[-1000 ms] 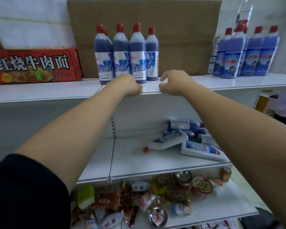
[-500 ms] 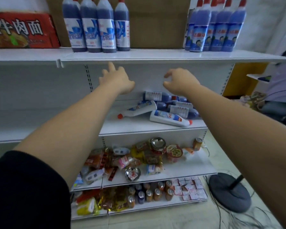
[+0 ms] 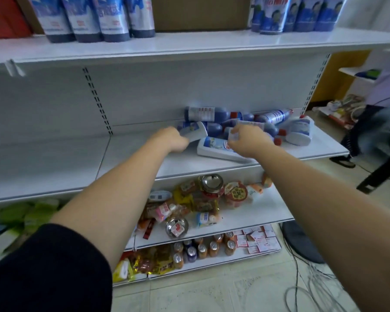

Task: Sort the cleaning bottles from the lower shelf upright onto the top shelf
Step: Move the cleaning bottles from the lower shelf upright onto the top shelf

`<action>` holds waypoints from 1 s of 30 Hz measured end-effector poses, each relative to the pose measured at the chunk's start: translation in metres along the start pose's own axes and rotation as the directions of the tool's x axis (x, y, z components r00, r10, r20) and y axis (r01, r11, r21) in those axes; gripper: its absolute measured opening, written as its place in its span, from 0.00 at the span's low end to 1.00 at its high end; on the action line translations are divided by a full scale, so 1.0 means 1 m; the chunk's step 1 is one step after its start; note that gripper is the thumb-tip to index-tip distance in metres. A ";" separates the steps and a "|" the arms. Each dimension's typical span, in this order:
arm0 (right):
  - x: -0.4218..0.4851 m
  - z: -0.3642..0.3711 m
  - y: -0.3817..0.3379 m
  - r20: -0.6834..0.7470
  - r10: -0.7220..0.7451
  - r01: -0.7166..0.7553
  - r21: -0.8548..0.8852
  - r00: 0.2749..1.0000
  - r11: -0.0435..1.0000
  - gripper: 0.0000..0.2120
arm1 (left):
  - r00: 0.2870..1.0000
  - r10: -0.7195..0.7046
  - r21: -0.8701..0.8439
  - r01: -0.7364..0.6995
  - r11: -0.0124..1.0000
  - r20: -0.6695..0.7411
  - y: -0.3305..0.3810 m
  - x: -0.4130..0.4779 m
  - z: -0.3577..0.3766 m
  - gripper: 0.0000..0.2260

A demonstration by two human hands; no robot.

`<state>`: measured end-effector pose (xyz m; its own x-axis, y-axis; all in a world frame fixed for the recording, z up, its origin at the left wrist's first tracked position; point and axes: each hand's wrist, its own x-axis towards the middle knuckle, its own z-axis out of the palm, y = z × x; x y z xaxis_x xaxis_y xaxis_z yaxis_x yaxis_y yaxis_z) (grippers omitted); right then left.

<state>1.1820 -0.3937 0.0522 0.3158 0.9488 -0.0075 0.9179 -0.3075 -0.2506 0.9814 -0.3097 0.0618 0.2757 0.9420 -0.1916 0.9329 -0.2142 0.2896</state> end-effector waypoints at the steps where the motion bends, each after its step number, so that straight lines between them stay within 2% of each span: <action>1: 0.008 0.008 0.002 0.014 0.015 -0.015 0.001 1.000 1.000 0.17 | 1.000 -0.005 -0.036 0.006 0.999 0.027 0.000 0.012 0.005 0.22; 5: 0.044 0.039 0.013 0.069 0.090 -0.090 0.004 0.994 0.996 0.20 | 0.984 -0.097 -0.322 0.141 0.936 0.149 -0.005 0.050 0.027 0.24; 8: 0.064 0.062 0.020 0.108 0.183 -0.186 0.011 0.977 0.983 0.24 | 0.932 -0.238 -0.527 0.352 0.773 0.273 -0.012 0.074 0.047 0.31; 11: 0.075 0.078 0.028 0.108 0.235 -0.228 -0.066 0.966 0.971 0.37 | 0.874 -0.283 -0.717 0.486 0.501 0.395 -0.016 0.094 0.067 0.36; 13: 0.080 0.080 0.035 0.111 0.225 -0.210 -0.130 0.968 0.969 0.44 | 0.832 -0.271 -0.802 0.545 0.245 0.484 -0.013 0.105 0.077 0.37; 16: 0.083 0.080 0.051 0.156 0.244 -0.233 -0.089 0.957 0.968 0.50 | 0.804 -0.214 -0.832 0.536 -0.145 0.555 -0.012 0.120 0.085 0.35; 18: 0.082 0.079 0.062 0.190 0.259 -0.256 -0.044 0.947 0.966 0.50 | 0.810 -0.205 -0.822 0.480 -0.308 0.550 -0.012 0.129 0.088 0.31; 20: 0.082 0.078 0.075 0.222 0.257 -0.263 0.000 0.941 0.965 0.49 | 0.824 -0.229 -0.822 0.405 -0.400 0.518 -0.012 0.135 0.090 0.27; 23: 0.082 0.079 0.097 0.257 0.284 -0.288 -0.020 0.924 0.957 0.55 | 0.842 -0.271 -0.825 0.303 -0.477 0.466 -0.012 0.141 0.092 0.23; 26: 0.078 0.074 0.108 0.287 0.277 -0.293 0.012 0.917 0.956 0.46 | 0.859 -0.275 -0.816 0.243 -0.524 0.432 -0.012 0.143 0.095 0.21; 30: 0.075 0.066 0.109 0.338 0.217 -0.290 0.182 0.916 0.940 0.34 | 0.864 -0.285 -0.798 0.195 -0.570 0.415 -0.011 0.143 0.098 0.21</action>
<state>1.2903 -0.3513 -0.0395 0.4077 0.8265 -0.3881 0.7271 -0.5510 -0.4095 1.0331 -0.1980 -0.0606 0.0688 0.7678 -0.6370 -0.6625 0.5125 0.5462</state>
